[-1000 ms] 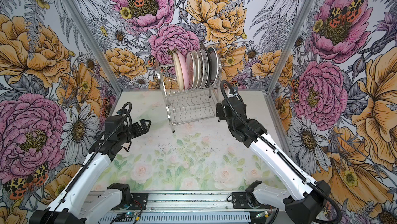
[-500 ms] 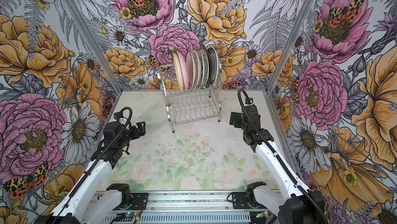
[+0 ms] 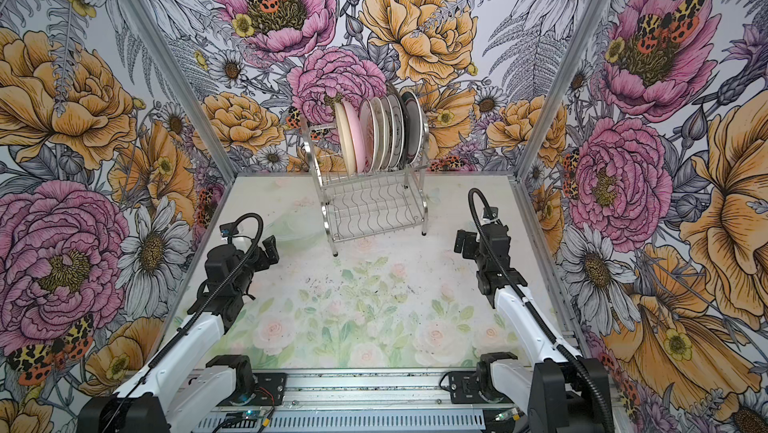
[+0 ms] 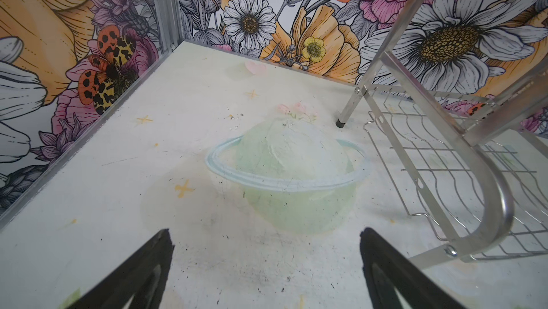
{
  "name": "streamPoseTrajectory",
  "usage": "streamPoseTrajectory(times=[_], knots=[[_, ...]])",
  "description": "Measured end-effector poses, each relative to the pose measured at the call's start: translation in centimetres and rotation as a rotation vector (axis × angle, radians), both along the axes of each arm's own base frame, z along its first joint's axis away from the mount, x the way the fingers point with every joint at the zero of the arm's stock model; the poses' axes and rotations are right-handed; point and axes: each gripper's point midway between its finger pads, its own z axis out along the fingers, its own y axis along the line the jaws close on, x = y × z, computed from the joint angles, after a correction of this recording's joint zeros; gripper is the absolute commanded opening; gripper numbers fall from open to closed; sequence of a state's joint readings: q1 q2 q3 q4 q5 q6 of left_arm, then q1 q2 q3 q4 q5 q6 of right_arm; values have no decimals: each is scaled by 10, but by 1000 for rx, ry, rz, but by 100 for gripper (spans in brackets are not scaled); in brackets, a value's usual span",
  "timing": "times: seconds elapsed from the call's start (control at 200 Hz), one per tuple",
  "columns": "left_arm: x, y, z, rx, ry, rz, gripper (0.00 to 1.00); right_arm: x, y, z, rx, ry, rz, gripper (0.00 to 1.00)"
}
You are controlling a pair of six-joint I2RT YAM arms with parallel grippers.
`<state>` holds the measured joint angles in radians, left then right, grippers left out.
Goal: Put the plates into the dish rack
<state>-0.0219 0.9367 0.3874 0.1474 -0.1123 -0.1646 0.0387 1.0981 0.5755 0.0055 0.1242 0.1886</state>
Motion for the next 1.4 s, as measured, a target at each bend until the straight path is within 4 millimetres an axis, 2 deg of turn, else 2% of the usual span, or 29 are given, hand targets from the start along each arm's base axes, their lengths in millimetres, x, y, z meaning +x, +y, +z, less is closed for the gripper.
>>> streamPoseTrajectory(times=[0.245, 0.425, 0.726, 0.856, 1.131, 1.401], knots=[[10, 6, -11, 48, -39, 23, 99, 13, -12, -23, 0, -26, -21, 100], [24, 9, -18, 77, -57, 33, 99, 28, -12, -37, -20, -53, -5, 99], [42, 10, -31, 116, -81, 26, 99, 39, -10, -38, -50, -119, 27, 100], [47, 14, -27, 129, -113, 35, 99, 42, -12, -39, -56, -153, 26, 100], [56, 21, -35, 129, -136, 50, 99, 43, -12, -58, -64, -157, 35, 100], [59, 22, -48, 126, -123, 49, 99, 45, -12, -52, -67, -196, 35, 99]])
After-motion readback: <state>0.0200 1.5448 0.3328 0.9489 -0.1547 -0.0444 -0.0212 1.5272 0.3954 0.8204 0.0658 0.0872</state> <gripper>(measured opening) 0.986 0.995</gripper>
